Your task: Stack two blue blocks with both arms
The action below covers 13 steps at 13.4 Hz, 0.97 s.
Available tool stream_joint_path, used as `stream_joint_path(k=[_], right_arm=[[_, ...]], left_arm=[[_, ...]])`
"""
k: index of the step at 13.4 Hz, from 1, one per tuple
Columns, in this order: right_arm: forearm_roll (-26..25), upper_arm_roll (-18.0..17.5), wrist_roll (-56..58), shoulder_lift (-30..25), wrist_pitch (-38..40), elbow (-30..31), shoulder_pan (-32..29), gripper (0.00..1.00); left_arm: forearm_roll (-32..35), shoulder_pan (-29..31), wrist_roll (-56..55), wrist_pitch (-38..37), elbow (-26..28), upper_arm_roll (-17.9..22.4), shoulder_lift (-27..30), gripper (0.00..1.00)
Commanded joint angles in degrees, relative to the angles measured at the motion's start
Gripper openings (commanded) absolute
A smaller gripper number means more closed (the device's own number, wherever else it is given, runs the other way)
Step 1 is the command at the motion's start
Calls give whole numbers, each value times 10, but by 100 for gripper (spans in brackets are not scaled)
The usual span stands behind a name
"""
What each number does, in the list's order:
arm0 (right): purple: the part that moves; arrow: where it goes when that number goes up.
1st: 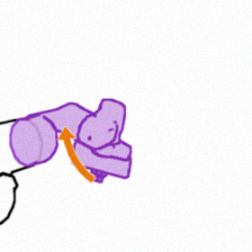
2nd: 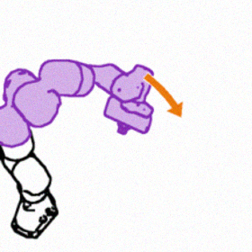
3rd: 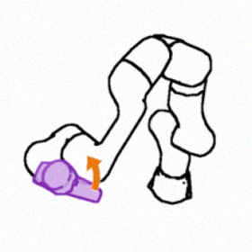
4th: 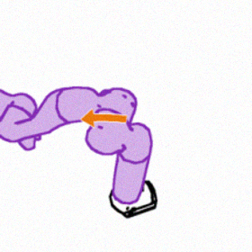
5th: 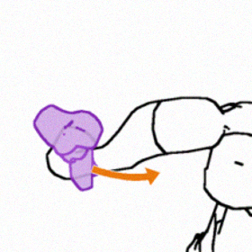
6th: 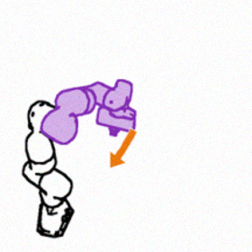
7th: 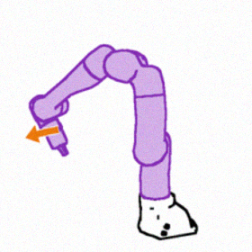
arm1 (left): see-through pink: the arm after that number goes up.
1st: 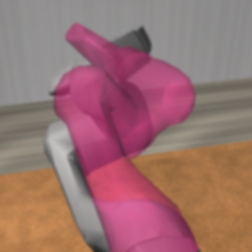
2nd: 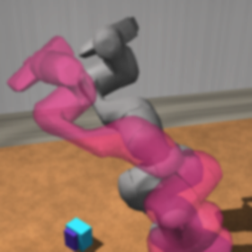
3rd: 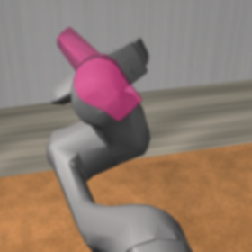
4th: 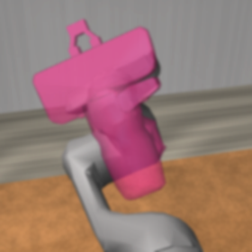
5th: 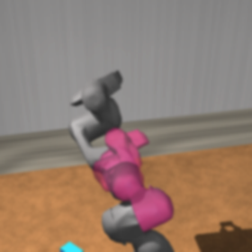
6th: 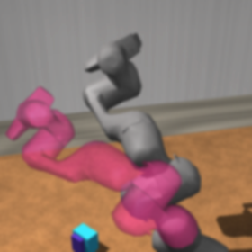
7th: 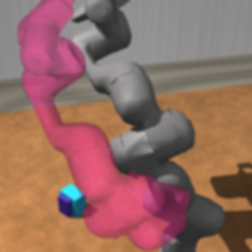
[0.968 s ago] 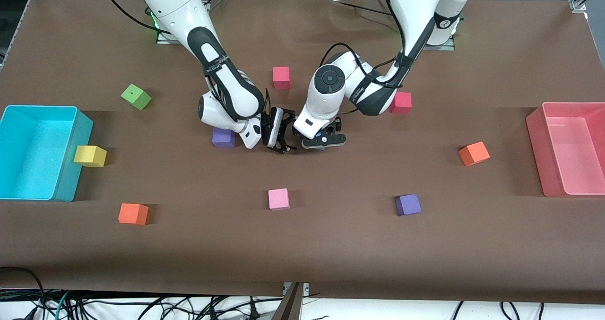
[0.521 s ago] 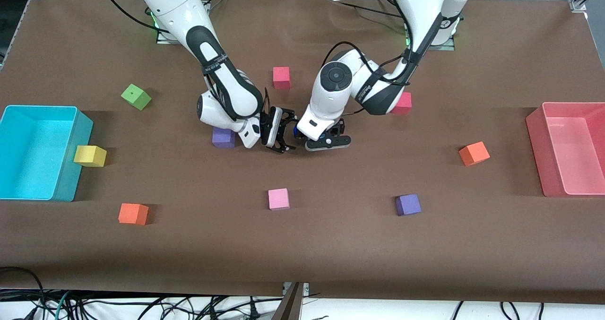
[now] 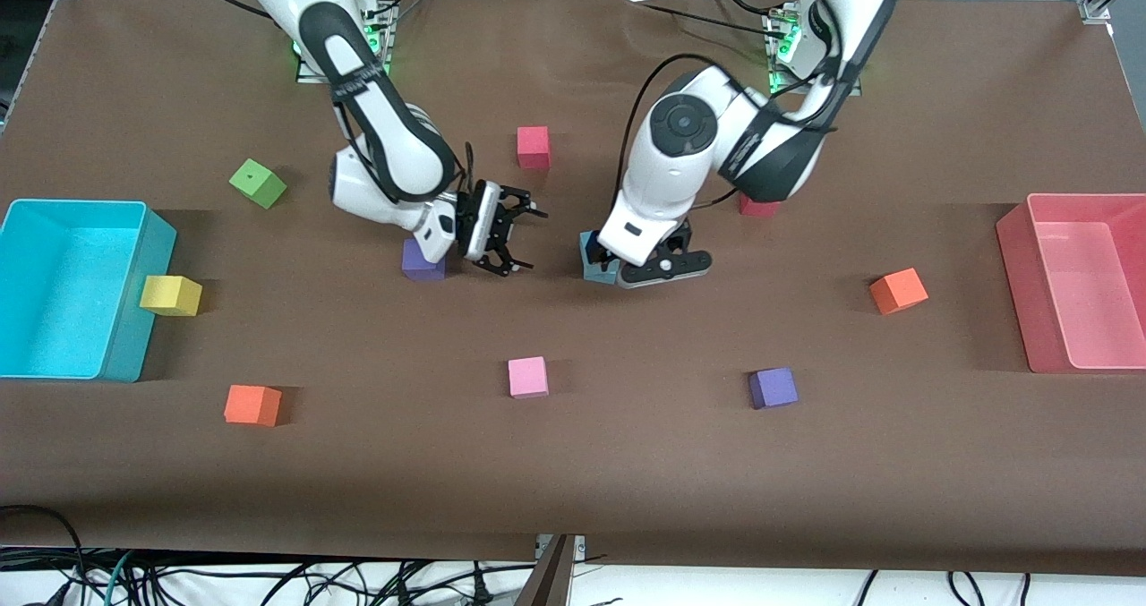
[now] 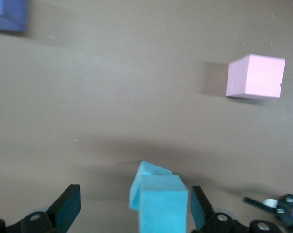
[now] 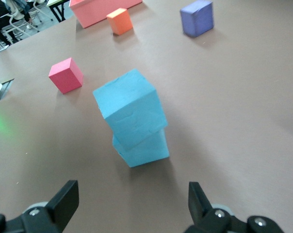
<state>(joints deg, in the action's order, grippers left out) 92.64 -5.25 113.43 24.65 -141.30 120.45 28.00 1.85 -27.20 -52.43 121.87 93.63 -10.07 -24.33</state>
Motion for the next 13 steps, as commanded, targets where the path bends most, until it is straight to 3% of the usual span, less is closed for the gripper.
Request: stream_joint_path(k=[1, 4, 5, 8, 10, 11, 13], right_arm=[[3, 40, 0, -71, 57, 57, -5, 100], [-6, 105, -83, -108, 121, 61, -5, 100], [-34, 127, -125, -115, 142, 59, -5, 100], [-199, 231, -295, -126, 251, 16, -5, 100], [-298, 305, -416, -123, 359, -44, -6, 100], [-373, 338, -487, -118, 403, -91, -6, 100], [-507, 364, -629, -112, 460, -177, -7, 100]], left_arm=[[-22, 43, 34, -66, 10, -6, 62, 100], [-23, 101, 140, -151, 10, -7, 122, 100], [-24, 123, 181, -186, 7, -7, 143, 100], [-32, 182, 325, -271, -2, 4, 195, 100], [-26, 193, 390, -309, -3, 32, 217, 100], [-25, 197, 427, -322, -9, 50, 224, 100], [-24, 215, 502, -333, -17, 80, 227, 100]])
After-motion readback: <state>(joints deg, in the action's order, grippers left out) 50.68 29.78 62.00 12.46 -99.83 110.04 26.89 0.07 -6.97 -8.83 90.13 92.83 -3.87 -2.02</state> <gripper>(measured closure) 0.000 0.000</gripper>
